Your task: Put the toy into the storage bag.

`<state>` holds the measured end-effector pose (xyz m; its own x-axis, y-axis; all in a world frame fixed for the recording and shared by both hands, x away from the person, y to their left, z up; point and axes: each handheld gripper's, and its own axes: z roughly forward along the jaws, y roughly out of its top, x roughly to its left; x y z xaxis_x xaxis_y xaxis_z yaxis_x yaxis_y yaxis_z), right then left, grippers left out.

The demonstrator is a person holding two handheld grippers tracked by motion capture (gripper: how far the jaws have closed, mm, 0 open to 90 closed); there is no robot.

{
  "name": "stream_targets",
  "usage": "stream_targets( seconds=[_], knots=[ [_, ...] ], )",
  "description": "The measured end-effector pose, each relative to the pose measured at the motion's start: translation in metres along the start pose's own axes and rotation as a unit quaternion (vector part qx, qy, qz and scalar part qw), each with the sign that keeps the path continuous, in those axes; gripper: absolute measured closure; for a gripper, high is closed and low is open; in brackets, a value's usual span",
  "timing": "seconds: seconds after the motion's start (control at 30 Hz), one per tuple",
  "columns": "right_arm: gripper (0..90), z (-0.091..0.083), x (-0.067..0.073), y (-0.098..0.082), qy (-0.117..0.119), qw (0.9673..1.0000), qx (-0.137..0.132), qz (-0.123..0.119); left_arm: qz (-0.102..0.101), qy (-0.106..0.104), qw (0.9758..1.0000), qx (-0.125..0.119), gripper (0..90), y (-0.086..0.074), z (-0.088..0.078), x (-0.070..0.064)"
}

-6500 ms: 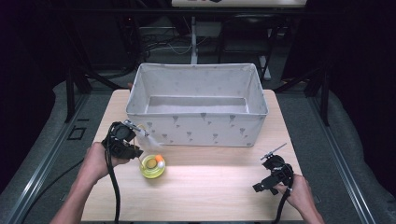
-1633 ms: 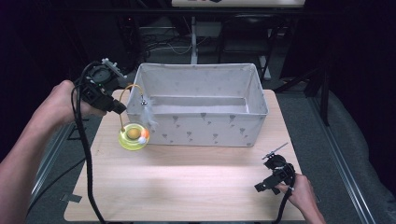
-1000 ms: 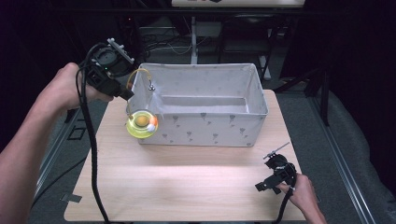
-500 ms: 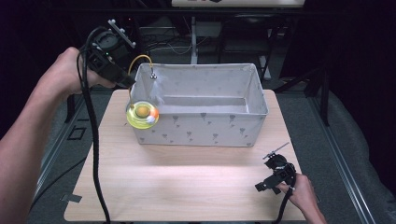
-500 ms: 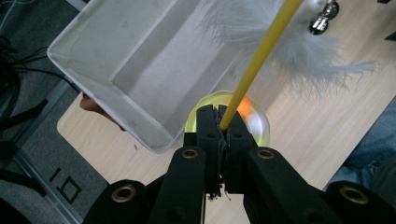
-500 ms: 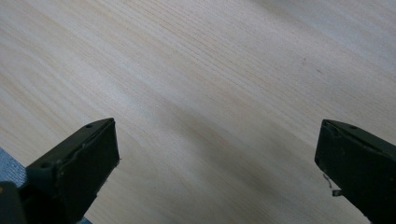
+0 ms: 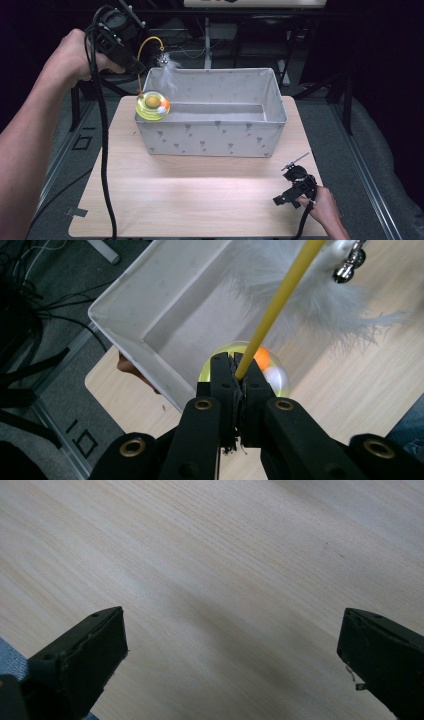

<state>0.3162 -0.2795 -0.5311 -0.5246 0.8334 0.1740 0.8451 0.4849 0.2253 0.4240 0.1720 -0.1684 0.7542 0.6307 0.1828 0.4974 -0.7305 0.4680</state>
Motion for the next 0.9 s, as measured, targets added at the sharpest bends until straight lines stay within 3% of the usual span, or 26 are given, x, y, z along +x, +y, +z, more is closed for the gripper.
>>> stream_targets(
  seconds=[0.33, 0.5, 0.67, 0.9],
  knots=[
    [0.0, 0.001, 0.0, 0.0, 0.001, 1.0, -0.002, 0.001, 0.0, 0.024, 0.9996, 0.011, 88.4, 0.019, 0.009, 0.008],
    [0.0, 0.003, 0.002, -0.001, 0.006, 0.9998, -0.011, 0.015, -0.007, 0.03, 0.9995, 0.011, 88.4, 0.023, 0.015, 0.013],
    [0.0, 0.002, 0.001, 0.0, 0.004, 1.0, 0.004, -0.001, -0.013, 0.032, 0.9994, 0.01, 88.4, 0.025, 0.022, 0.017],
    [0.0, 0.002, 0.002, 0.0, 0.006, 1.0, 0.005, 0.001, -0.019, 0.05, 0.9985, 0.008, 88.4, 0.027, 0.036, 0.025]
  ],
)
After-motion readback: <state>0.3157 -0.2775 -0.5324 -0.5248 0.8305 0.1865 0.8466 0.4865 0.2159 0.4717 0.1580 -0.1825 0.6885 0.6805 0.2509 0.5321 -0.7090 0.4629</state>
